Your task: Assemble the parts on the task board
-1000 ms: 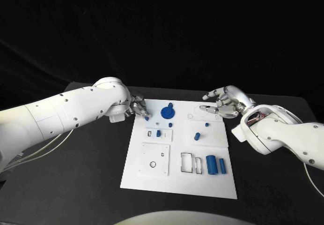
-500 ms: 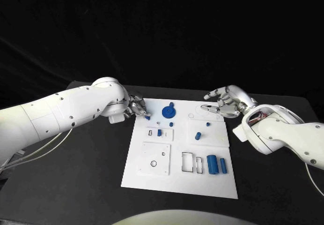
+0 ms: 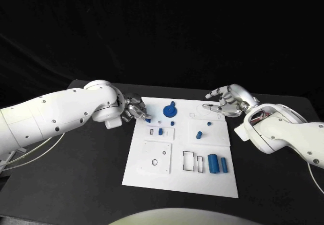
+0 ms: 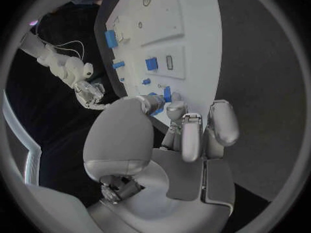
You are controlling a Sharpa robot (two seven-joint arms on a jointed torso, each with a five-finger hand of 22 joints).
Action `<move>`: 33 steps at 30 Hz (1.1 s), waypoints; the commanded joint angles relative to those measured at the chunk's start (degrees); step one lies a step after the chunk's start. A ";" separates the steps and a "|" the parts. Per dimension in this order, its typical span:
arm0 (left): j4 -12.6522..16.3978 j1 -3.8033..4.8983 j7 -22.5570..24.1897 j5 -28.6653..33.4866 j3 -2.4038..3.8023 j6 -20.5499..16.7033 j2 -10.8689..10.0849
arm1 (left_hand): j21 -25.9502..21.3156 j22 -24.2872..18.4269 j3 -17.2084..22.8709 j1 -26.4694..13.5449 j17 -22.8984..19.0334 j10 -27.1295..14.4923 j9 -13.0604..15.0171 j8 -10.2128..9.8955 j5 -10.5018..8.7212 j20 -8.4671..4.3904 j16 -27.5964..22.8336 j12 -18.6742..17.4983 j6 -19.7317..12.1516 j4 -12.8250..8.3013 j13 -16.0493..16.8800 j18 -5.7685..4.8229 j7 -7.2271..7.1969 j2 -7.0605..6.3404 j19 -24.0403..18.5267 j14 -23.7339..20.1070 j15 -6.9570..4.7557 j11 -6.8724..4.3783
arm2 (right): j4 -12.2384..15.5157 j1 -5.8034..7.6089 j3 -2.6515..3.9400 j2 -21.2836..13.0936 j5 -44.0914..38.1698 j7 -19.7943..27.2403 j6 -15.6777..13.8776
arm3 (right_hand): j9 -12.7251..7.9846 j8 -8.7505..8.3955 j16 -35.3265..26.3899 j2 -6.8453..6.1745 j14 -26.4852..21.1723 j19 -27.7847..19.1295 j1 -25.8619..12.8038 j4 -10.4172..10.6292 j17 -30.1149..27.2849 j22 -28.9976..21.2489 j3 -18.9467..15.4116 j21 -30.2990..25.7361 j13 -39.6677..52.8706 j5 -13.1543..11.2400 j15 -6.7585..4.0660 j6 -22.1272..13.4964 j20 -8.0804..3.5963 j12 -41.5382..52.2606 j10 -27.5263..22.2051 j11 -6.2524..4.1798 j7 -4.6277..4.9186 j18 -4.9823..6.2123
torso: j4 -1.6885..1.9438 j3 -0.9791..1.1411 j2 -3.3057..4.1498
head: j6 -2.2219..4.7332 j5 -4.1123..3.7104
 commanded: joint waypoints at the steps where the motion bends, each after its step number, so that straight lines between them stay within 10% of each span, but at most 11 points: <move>1: 1.93 -0.07 1.93 1.10 -0.22 -3.36 -0.68 | 0.49 0.68 9.00 -1.38 11.53 0.69 3.45 0.55 0.45 -0.07 0.31 0.56 0.29 -8.08 0.52 -0.43 -0.48 -0.38 0.89 4.87 -0.22 -0.11 | -0.16 -0.03 0.00 -0.03 -0.24 0.22 0.18 | -0.06 -0.27 -0.25 0.10 4.19 -0.55 -0.60 -0.16 7.54 2.49 0.18 -0.47 -0.16 0.37 0.22 0.33 0.04 -0.39 -0.51 -0.05 0.11 1.07 | 0.07 -0.13 -0.08 | -0.14 -0.05; 16: 7.09 -0.54 1.33 -5.28 -1.70 -6.21 -2.44 | 0.91 1.52 10.51 -2.50 11.60 1.66 3.71 1.00 0.43 -0.19 0.34 1.39 0.55 -8.83 1.68 -0.59 -0.63 -0.84 1.39 4.90 -0.36 -0.26 | -0.82 -0.03 -0.04 0.19 2.17 4.74 -3.61 | -0.17 -0.22 -6.18 -0.60 1.52 -6.25 0.00 -0.21 -2.39 -7.75 3.30 -15.13 -8.80 6.47 -0.46 1.33 -0.58 -9.11 -6.22 -0.67 -0.41 3.76 | 0.20 -0.14 0.04 | -0.60 0.31; 33: 7.42 -1.39 -0.71 -10.06 -2.50 -4.31 -1.60 | 1.00 1.67 11.39 -3.00 11.61 2.31 3.86 1.26 0.48 -0.27 0.34 2.02 0.68 -9.46 2.58 -0.61 -0.74 -1.22 1.48 4.91 -0.46 -0.37 | -1.08 -0.04 -0.04 0.38 3.92 7.45 -5.80 | -0.12 0.07 -6.49 -0.94 1.63 -6.13 0.02 -0.21 -2.48 -8.36 4.38 -16.09 -9.22 7.98 -0.60 1.66 -0.74 -9.35 -6.17 -0.79 -0.52 3.81 | 0.01 0.03 0.06 | -1.01 0.47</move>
